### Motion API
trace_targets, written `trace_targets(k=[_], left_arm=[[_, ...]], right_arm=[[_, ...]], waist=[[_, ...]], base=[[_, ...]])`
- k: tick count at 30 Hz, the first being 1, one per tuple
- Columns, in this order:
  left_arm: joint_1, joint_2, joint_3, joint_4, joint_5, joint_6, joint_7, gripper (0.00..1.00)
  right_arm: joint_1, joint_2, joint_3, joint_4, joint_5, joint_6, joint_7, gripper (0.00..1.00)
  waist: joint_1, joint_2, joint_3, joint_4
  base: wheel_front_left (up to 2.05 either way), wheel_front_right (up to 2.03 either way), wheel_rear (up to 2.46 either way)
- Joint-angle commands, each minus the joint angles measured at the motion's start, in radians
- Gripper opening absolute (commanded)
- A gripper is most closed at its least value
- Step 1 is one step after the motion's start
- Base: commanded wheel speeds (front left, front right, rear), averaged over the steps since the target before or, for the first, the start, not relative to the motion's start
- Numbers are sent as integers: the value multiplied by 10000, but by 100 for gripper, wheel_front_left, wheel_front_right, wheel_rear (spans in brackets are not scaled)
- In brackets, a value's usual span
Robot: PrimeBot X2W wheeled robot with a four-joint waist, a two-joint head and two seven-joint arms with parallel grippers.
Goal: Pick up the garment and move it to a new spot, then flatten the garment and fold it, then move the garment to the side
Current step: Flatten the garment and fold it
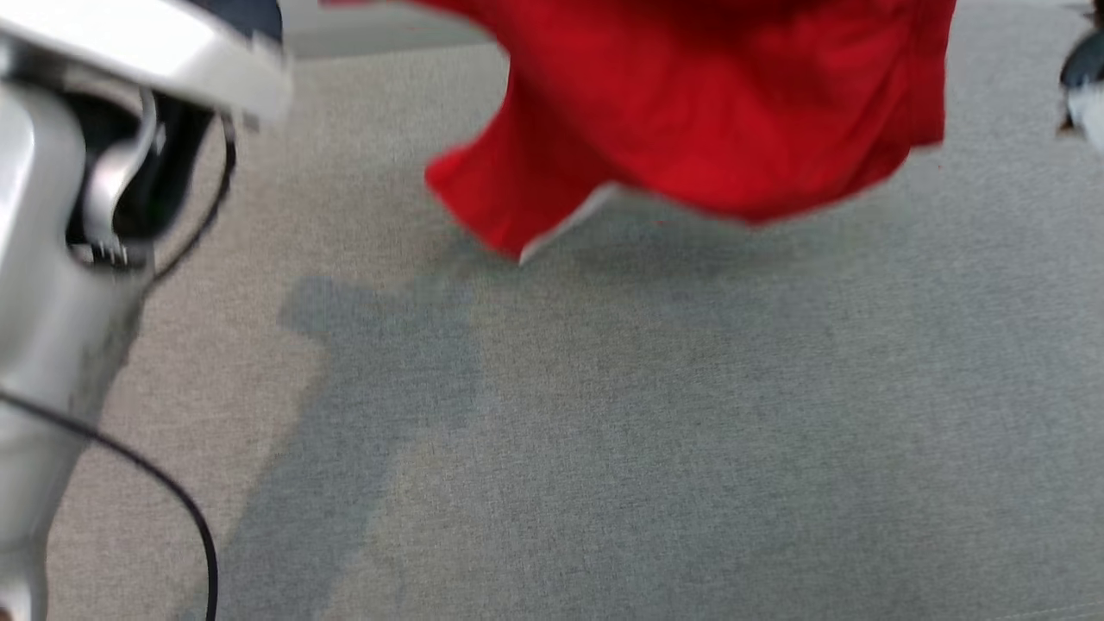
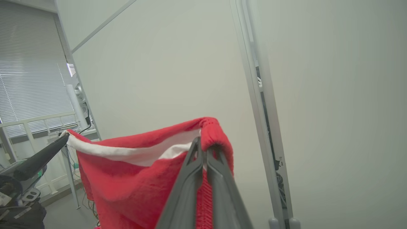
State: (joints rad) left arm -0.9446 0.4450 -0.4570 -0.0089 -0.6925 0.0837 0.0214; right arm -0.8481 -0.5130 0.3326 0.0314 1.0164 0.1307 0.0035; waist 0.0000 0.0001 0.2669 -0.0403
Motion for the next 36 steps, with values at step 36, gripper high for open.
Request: trace_targets(k=[36], left_arm=[[1172,-2645,-116,8341,-215,-2089,-2841,0]], right_arm=[[-611,215,6776,4886,1725,1,-2707,0]], waist=[[0,-1,1017,361]], base=[[0,0,0]])
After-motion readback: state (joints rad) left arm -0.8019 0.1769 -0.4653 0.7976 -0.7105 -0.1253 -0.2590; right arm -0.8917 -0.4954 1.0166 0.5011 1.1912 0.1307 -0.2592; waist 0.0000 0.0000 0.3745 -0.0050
